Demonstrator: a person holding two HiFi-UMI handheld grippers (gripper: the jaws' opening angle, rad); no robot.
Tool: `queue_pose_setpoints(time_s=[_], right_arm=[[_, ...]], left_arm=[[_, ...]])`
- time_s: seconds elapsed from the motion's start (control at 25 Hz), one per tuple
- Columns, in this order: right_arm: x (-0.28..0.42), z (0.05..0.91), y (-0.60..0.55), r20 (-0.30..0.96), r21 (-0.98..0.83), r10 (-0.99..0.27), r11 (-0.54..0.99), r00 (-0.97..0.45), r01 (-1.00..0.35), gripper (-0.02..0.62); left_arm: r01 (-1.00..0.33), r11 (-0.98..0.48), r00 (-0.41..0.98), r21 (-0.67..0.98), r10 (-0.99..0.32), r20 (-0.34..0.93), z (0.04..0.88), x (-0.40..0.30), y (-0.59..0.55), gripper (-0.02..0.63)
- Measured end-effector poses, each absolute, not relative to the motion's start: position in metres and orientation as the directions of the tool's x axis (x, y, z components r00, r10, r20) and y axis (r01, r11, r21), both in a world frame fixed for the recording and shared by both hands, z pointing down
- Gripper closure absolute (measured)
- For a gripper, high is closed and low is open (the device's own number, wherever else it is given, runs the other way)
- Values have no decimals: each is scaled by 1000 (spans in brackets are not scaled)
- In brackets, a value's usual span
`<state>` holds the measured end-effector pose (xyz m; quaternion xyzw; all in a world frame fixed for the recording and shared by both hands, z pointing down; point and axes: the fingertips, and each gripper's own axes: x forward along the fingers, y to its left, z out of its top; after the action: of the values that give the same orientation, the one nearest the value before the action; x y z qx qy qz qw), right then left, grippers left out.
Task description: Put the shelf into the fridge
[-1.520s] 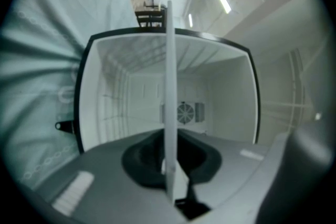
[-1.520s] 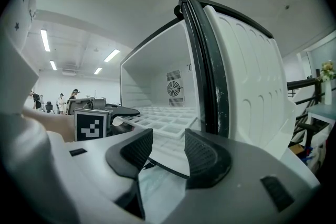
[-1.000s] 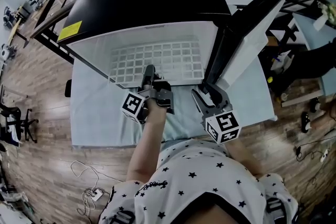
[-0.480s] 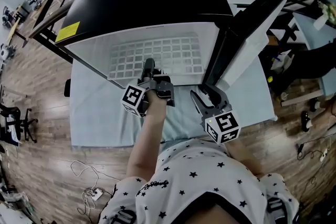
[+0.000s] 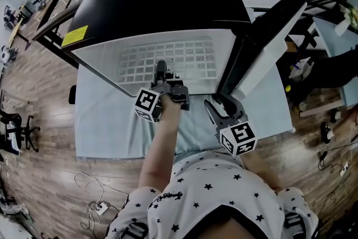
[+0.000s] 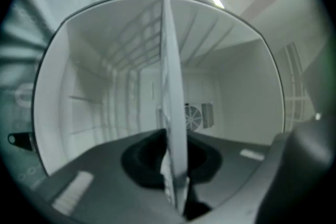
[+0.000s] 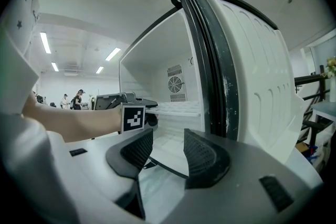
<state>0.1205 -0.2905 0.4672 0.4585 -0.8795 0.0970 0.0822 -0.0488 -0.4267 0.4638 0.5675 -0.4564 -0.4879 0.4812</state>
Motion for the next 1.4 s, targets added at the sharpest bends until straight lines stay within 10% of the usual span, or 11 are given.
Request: queue_pose_setpoints(time_s=[1.4], right_arm=[[106,463,-288,231,-80,-780,581,-582,-810,408]], left_arm=[[-55,-170,64,984,-984,-167,465,-50,-470,568]])
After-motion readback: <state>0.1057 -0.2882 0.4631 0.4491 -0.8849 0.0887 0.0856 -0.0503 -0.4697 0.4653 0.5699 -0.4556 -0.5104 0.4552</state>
